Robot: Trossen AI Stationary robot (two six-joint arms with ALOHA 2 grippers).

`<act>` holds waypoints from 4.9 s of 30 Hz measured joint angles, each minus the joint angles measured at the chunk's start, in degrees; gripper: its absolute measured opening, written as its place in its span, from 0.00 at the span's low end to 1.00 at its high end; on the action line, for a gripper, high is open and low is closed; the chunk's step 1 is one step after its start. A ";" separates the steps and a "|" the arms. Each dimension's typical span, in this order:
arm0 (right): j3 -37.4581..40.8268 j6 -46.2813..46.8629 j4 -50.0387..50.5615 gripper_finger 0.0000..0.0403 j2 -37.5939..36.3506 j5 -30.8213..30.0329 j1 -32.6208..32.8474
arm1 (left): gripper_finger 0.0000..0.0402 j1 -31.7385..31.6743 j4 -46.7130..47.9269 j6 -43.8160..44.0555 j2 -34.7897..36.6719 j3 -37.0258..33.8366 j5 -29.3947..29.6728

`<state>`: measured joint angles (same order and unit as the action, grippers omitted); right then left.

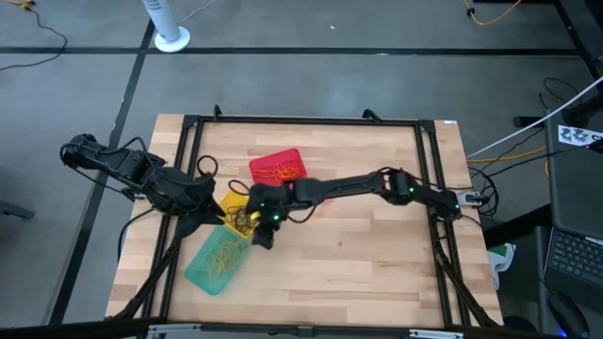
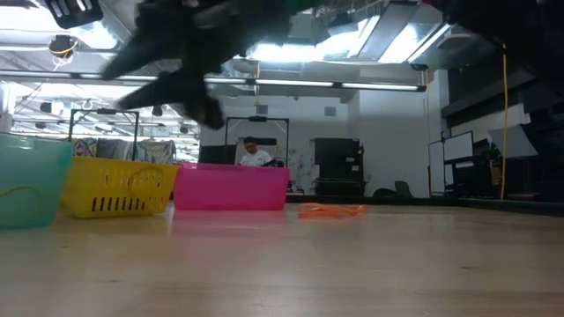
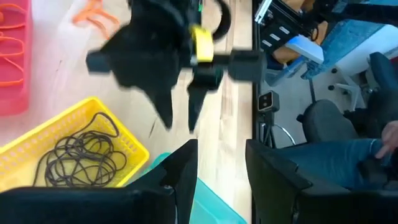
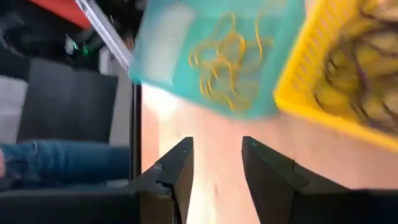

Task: Sort rubber bands into baskets
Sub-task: Put the orange rubber band into the red bin

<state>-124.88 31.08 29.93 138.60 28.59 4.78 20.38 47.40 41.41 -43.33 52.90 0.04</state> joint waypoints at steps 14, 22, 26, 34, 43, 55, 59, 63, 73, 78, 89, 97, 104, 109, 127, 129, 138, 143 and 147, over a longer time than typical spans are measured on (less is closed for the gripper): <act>-0.02 -26.88 48.27 0.34 -10.40 -30.41 -2.01 | 0.33 0.00 -0.04 0.09 0.00 0.00 6.84; 2.79 -42.53 58.56 0.34 -10.42 -30.33 -5.63 | 0.33 -0.04 0.00 0.13 -0.44 0.00 10.40; 7.46 -44.42 59.78 0.34 -10.42 -30.31 -7.98 | 0.33 -0.04 -0.01 0.13 -0.95 0.00 11.32; 20.40 -49.90 54.73 0.34 -10.37 -30.01 -10.86 | 0.33 -0.04 -0.02 0.05 -1.80 0.00 12.10; 24.28 -51.00 45.82 0.34 -10.31 -31.66 -10.82 | 0.33 -0.07 -0.03 0.11 -2.34 0.00 14.11; 26.63 -51.43 43.24 0.34 -10.09 -33.27 -12.41 | 0.33 -0.07 -0.04 0.16 -2.38 0.00 14.41; 29.28 -52.51 43.51 0.34 -10.24 -31.72 -12.30 | 0.33 -0.07 -0.04 0.16 -2.38 0.00 14.41; 31.56 -52.53 41.91 0.34 -10.55 -31.86 -12.26 | 0.33 -0.07 -0.02 0.16 -2.38 0.00 14.41; 31.95 -52.51 41.71 0.13 -10.42 -30.98 -12.31 | 0.33 -0.07 -0.04 0.06 -2.38 0.00 15.60; 29.67 -52.57 44.38 0.03 -10.18 -29.35 -12.35 | 0.33 -0.07 -0.02 0.09 -2.38 0.00 15.86; 20.69 -50.75 56.52 0.02 -13.87 -28.56 -12.28 | 0.33 -0.07 -0.01 0.25 -2.36 0.00 15.86; 5.38 -50.41 57.90 0.01 -14.36 -28.93 -12.28 | 0.33 -0.07 -0.81 -4.21 -2.36 0.00 19.87; -2.76 -50.43 43.63 0.01 -14.38 -28.97 -12.36 | 0.33 -1.87 -16.77 -19.94 -2.21 -1.21 23.24; -2.91 -50.80 28.86 0.01 -13.98 -28.97 -12.37 | 0.33 -5.78 -33.63 -25.26 -1.68 -9.69 18.51; -2.83 -50.89 16.74 0.09 -9.19 -31.17 -12.43 | 0.33 -14.29 -66.48 -20.43 10.94 -40.67 5.82; -2.86 -50.86 16.66 0.12 -8.19 -31.75 -12.41 | 0.33 -14.58 -66.04 -20.43 14.16 -42.42 5.82; -2.84 -49.47 16.74 0.37 -6.64 -38.98 -12.31 | 0.33 -14.56 -64.76 -23.16 27.65 -46.91 6.01; -3.05 -48.16 21.32 0.42 -7.09 -39.55 -12.33 | 0.33 -14.58 -59.68 -22.82 34.34 -48.96 6.48; -4.30 -43.46 31.19 0.42 -8.12 -37.23 -12.31 | 0.33 -14.58 -55.26 -22.01 39.78 -50.36 6.54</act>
<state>-129.18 -12.39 61.12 130.48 -8.64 -7.53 5.80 -7.86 19.39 -3.55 2.54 6.58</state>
